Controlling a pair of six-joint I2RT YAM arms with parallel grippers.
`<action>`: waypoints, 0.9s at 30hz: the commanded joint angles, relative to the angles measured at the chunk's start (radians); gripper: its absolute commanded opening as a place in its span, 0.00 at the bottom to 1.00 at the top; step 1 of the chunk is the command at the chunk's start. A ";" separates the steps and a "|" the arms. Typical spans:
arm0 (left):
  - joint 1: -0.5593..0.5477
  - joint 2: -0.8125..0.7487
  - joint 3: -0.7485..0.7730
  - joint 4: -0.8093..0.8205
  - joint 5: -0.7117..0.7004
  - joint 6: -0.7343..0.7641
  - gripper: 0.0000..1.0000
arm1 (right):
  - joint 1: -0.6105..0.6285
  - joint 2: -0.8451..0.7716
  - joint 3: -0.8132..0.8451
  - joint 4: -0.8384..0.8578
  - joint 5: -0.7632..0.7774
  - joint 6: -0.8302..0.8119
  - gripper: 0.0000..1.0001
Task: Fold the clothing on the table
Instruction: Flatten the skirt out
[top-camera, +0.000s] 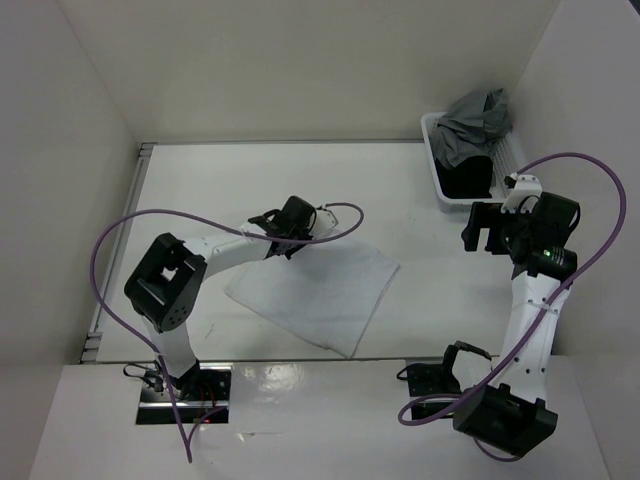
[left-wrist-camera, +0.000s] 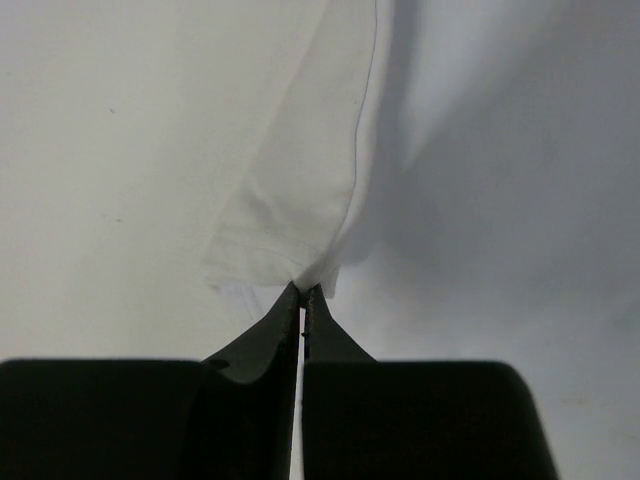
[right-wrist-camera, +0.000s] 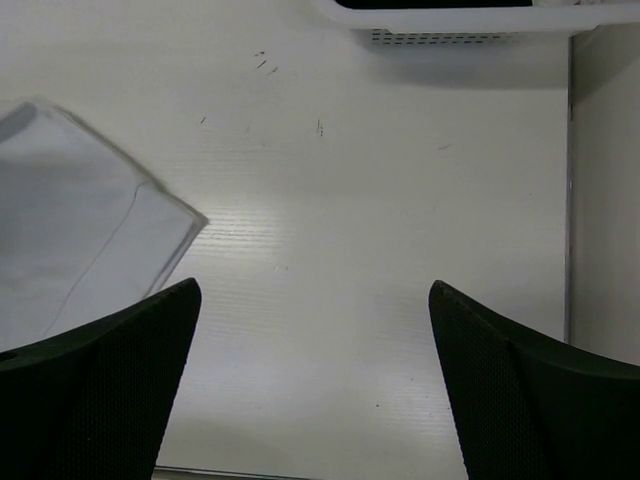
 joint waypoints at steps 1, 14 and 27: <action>-0.004 -0.050 0.066 -0.029 0.012 0.034 0.00 | -0.008 -0.024 -0.006 0.019 -0.007 0.008 0.99; 0.095 0.018 0.188 -0.007 -0.008 0.117 0.00 | -0.048 -0.033 -0.006 0.019 0.002 0.008 0.99; 0.202 0.120 0.309 0.037 0.024 0.085 0.73 | -0.085 -0.033 -0.006 0.019 -0.007 0.008 0.99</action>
